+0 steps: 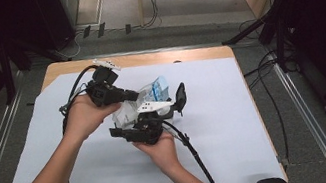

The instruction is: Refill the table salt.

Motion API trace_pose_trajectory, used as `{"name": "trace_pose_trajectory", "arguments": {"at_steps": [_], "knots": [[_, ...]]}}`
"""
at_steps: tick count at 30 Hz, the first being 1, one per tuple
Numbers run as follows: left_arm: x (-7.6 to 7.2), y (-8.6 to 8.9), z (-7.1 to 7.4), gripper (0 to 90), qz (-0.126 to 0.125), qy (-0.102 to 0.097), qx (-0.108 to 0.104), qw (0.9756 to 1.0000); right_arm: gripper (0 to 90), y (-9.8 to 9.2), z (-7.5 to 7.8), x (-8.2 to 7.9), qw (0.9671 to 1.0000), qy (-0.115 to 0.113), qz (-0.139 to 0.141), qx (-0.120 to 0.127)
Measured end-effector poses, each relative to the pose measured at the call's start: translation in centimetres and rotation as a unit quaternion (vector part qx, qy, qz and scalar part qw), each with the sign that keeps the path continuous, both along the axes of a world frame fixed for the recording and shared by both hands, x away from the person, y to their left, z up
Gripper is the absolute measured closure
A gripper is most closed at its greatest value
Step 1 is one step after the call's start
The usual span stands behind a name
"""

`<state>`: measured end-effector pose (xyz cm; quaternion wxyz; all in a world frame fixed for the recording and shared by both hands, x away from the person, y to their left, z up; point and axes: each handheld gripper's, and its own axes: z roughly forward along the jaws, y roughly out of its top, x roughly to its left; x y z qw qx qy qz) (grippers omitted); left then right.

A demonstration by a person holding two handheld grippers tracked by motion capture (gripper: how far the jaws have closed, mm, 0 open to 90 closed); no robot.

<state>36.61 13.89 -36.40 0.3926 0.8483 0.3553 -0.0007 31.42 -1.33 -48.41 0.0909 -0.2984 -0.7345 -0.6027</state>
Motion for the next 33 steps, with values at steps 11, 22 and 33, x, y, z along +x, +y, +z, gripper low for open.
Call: {"name": "trace_pose_trajectory", "arguments": {"at_steps": [11, 22, 33], "knots": [[0.06, -0.11, 0.2, 89.1, 0.003, -0.005, 0.0, 1.0, 64.8, 0.05, -0.02, 0.13, 0.9997, 0.012, -0.006, 0.02], [0.12, -0.35, 0.6, 89.1, 0.0, -0.004, -0.001, 1.0, 65.0, -0.21, 0.23, 0.11, 0.9996, 0.008, -0.006, 0.028], [0.1, -0.27, 0.48, 89.1, -0.001, -0.002, -0.003, 1.0, 65.1, -0.18, 0.19, 0.09, 0.9997, 0.004, -0.005, 0.023]]}}
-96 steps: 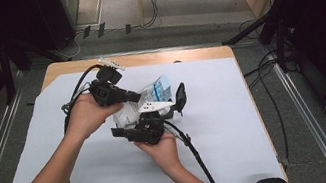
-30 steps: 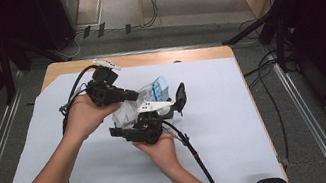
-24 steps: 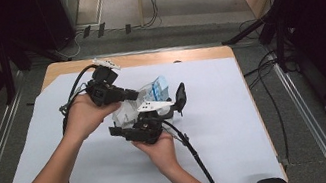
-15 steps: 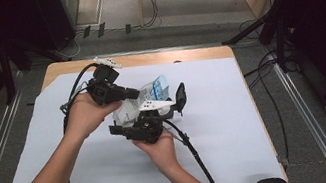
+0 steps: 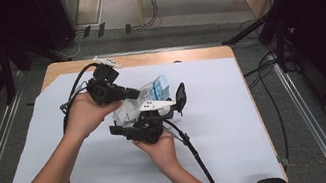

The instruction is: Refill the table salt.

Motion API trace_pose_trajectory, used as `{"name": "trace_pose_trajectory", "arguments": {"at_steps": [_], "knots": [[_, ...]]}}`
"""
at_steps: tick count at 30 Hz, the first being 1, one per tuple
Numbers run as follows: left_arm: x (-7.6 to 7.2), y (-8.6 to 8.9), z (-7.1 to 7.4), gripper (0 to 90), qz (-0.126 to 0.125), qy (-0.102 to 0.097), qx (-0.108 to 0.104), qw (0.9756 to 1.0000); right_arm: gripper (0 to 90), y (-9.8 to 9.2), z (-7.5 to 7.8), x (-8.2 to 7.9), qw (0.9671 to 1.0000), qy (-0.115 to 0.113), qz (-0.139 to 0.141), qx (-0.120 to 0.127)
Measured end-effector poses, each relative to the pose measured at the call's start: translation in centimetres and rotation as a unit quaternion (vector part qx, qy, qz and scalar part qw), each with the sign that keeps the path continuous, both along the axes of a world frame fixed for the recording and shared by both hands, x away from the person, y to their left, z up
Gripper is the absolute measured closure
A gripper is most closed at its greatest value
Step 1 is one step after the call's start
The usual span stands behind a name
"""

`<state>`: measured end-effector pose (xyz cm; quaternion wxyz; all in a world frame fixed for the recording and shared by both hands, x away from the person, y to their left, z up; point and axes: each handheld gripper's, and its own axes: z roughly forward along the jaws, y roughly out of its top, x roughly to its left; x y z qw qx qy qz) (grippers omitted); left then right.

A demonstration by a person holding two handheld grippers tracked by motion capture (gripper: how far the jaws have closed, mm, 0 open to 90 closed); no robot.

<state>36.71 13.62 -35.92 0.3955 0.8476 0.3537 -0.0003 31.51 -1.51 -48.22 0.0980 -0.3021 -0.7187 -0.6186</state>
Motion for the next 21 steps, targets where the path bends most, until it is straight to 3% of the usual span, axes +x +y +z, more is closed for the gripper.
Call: {"name": "trace_pose_trajectory", "arguments": {"at_steps": [21], "knots": [[0.0, 0.0, -0.05, 89.0, -0.001, 0.0, 0.0, 1.0, 65.0, 0.04, -0.04, 0.0, 1.0, 0.001, -0.001, -0.001]]}}
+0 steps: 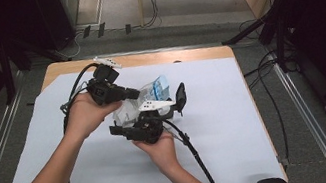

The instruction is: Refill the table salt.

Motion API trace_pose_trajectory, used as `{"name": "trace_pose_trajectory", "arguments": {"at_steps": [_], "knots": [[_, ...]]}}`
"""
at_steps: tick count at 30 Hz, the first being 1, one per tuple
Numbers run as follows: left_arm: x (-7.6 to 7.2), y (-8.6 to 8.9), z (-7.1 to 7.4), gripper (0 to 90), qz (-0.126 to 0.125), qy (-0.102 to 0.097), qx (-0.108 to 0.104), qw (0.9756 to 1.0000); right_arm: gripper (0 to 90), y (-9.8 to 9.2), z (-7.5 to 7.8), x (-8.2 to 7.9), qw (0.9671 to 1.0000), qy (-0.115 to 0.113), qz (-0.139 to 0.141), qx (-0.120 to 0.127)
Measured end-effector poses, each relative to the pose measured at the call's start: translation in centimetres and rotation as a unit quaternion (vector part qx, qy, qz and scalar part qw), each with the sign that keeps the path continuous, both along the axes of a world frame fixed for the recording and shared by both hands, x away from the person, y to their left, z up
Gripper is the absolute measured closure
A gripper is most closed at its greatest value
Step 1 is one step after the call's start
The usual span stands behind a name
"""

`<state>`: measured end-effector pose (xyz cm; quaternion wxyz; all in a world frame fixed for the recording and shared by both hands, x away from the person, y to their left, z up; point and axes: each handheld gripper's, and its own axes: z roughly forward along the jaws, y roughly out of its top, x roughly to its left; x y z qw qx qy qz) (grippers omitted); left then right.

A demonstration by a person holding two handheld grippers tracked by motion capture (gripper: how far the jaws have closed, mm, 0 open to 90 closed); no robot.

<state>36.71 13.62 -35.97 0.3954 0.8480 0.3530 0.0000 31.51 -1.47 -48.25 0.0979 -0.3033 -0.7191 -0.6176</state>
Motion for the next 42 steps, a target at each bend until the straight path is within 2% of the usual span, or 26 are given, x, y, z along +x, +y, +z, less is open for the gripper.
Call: {"name": "trace_pose_trajectory", "arguments": {"at_steps": [12, 15, 18, 22, 25, 28, 31, 42], "knots": [[-0.05, 0.07, 0.04, 88.9, 0.004, -0.001, -0.003, 1.0, 65.0, 0.05, 0.03, -0.01, 1.0, 0.0, -0.001, 0.002], [-0.07, 0.18, 0.11, 88.8, 0.003, -0.007, -0.006, 1.0, 65.0, 0.06, 0.11, 0.06, 1.0, -0.002, 0.0, 0.001], [-0.12, 0.25, 0.2, 88.8, 0.007, -0.008, -0.009, 0.9999, 65.0, 0.24, 0.27, -0.03, 0.9999, -0.007, -0.01, -0.002], [-0.05, 0.28, 0.18, 89.0, 0.009, -0.006, -0.006, 0.9999, 64.5, 0.39, 0.31, -0.05, 0.9999, -0.001, -0.011, -0.002], [-0.02, 0.25, 0.15, 89.1, 0.012, -0.004, -0.006, 0.9999, 61.7, 0.44, 0.34, -0.13, 0.9999, -0.009, -0.009, -0.009], [0.04, 0.11, 0.12, 89.1, 0.01, -0.002, -0.005, 0.9999, 56.8, 0.55, 0.36, -0.32, 0.9993, -0.023, -0.012, -0.026], [-0.05, -0.09, 0.07, 89.1, 0.009, -0.002, -0.003, 1.0, 62.9, 0.61, 0.26, -0.39, 0.9989, -0.024, -0.013, -0.037], [-0.03, -0.01, 0.05, 88.9, 0.009, -0.004, -0.003, 0.9999, 66.0, 0.52, 0.14, -0.36, 0.9997, -0.014, -0.01, -0.02]]}}
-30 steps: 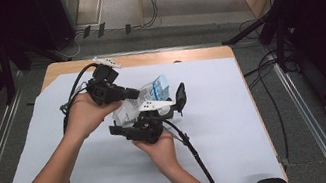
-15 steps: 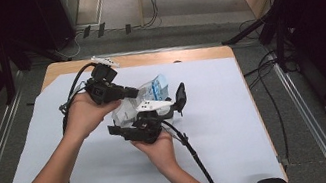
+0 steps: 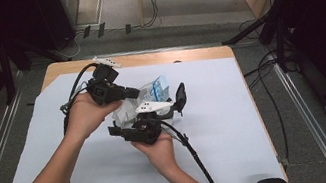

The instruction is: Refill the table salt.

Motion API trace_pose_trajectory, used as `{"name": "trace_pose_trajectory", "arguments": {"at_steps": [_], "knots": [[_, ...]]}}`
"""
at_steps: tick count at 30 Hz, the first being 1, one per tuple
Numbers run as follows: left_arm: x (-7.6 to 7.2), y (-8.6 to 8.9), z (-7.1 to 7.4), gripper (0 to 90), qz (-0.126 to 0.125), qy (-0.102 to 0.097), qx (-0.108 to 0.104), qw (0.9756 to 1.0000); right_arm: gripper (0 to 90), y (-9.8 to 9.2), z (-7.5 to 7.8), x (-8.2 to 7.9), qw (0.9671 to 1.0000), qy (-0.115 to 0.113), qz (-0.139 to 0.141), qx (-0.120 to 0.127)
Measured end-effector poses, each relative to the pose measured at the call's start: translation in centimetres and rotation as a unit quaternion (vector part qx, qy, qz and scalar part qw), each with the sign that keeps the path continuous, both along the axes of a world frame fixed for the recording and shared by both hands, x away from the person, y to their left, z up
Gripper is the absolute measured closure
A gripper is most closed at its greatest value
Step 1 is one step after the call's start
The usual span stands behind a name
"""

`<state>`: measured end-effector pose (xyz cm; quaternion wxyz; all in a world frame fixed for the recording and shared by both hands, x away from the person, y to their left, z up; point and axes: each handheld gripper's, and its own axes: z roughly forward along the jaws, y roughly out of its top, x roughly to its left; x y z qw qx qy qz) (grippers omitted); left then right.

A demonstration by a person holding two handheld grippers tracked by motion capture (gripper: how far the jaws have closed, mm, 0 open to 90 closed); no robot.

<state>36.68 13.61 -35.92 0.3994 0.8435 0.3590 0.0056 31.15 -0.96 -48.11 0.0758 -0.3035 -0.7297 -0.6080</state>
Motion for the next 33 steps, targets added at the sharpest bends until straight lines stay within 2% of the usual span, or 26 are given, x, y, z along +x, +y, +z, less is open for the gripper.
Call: {"name": "trace_pose_trajectory", "arguments": {"at_steps": [28, 33], "knots": [[-0.14, 0.07, 0.06, 88.7, 0.0, -0.005, -0.005, 1.0, 66.2, 0.0, 0.02, 0.14, 1.0, -0.003, 0.006, 0.0], [-0.18, 0.04, 0.08, 88.7, -0.001, -0.005, -0.002, 1.0, 66.3, 0.05, -0.06, 0.17, 0.9999, 0.006, 0.008, 0.006]]}}
